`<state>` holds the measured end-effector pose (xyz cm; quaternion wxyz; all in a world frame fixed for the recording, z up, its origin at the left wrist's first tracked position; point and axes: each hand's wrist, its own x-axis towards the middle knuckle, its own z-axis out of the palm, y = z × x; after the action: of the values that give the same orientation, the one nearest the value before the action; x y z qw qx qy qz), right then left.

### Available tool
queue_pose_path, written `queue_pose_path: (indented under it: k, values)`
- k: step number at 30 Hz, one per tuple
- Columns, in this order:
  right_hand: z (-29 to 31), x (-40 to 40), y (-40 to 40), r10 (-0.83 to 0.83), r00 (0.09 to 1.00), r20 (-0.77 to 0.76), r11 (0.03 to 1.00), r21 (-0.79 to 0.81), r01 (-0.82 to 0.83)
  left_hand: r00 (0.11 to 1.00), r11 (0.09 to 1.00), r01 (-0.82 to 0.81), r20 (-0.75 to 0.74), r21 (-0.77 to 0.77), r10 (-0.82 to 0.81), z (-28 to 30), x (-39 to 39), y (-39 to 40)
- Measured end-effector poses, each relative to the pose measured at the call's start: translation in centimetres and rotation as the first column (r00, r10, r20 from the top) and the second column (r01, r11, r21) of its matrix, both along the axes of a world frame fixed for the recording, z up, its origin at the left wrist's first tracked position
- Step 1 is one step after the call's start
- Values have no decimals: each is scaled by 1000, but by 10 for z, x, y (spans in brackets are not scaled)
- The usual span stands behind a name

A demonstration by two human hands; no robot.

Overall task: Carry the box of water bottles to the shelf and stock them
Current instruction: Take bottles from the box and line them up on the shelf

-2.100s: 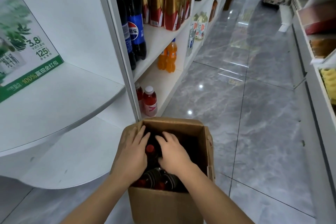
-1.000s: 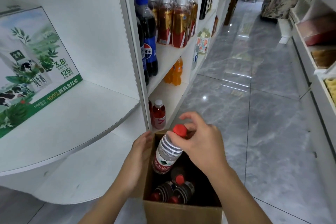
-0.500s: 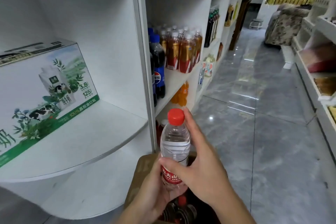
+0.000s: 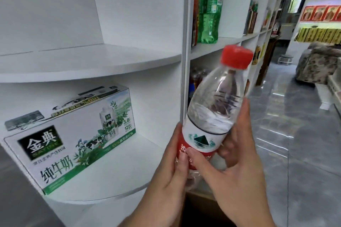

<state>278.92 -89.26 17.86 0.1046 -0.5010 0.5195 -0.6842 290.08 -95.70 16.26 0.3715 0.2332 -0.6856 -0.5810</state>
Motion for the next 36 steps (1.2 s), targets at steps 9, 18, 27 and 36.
queue_pose_path:
  k: [9, 18, 27, 36]
  values:
    - [157, 11, -44, 70, 973, -222, 975, -190, -113, 888, 552, -197, 91, -810, 450, 140, 37, -38]
    - [195, 61, -143, 109, 968, -225, 983, -120, -138, 573, 362, -157, 214, -919, 791, 178, 80, -112]
    - [190, 84, -162, 49, 959, -278, 997, 75, -29, 487, 377, -65, 300, -924, 820, 163, 96, -140]
    - [202, 87, -198, 85, 971, -225, 955, 295, -15, 339, 373, 4, 352, -928, 873, 156, 127, -139]
